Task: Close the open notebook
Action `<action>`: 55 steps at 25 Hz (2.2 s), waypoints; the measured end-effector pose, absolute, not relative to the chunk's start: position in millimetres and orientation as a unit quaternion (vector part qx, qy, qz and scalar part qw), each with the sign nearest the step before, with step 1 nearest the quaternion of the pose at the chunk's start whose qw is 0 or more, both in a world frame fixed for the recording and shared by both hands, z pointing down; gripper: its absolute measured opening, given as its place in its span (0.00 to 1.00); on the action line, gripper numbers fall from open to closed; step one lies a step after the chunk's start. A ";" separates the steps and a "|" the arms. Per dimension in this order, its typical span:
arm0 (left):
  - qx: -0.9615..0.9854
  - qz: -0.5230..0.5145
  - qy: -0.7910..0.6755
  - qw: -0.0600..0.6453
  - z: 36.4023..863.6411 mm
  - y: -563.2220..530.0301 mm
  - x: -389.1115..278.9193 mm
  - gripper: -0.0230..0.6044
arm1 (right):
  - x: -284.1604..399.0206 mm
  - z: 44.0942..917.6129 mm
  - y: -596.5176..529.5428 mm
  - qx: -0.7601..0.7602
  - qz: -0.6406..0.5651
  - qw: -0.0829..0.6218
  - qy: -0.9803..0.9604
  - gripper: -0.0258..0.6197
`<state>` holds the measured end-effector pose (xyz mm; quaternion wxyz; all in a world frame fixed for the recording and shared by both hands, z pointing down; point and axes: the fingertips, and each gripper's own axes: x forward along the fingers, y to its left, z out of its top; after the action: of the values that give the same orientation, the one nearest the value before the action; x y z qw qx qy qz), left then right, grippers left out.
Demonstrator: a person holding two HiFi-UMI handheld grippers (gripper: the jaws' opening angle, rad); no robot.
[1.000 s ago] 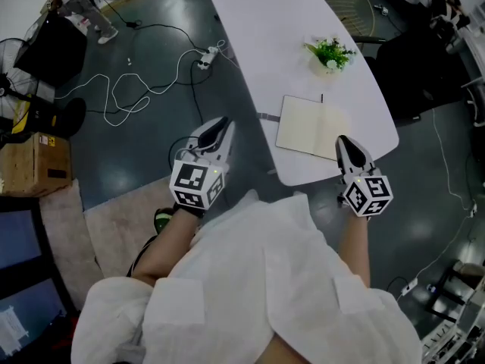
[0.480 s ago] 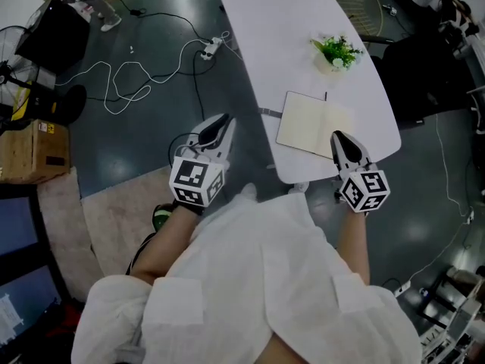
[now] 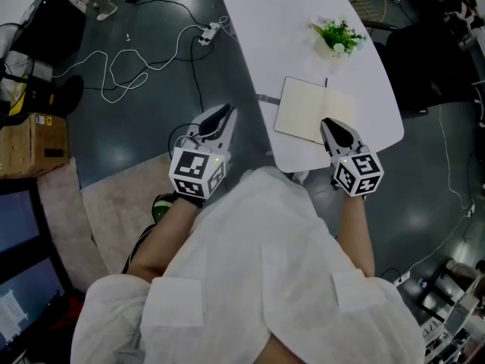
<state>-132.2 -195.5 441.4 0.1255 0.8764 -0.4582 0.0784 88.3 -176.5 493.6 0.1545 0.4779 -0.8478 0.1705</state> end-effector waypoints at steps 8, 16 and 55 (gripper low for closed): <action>0.874 0.093 -0.457 0.137 457.9 -192.2 -128.1 0.10 | 70.1 536.4 -179.9 0.431 0.176 0.214 -0.859 0.12; 0.869 0.101 -0.462 0.144 468.5 -191.3 -130.5 0.10 | 54.5 575.3 -180.3 0.387 0.172 0.272 -0.864 0.15; 0.845 0.129 -0.489 0.172 493.9 -197.8 -164.0 0.10 | 26.4 712.1 -157.3 0.166 -0.048 0.624 -0.762 0.23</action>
<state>-164.0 -197.8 493.9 0.1725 0.8451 -0.4893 0.1292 26.4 -157.3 712.1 0.6240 0.1665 -0.7620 -0.0483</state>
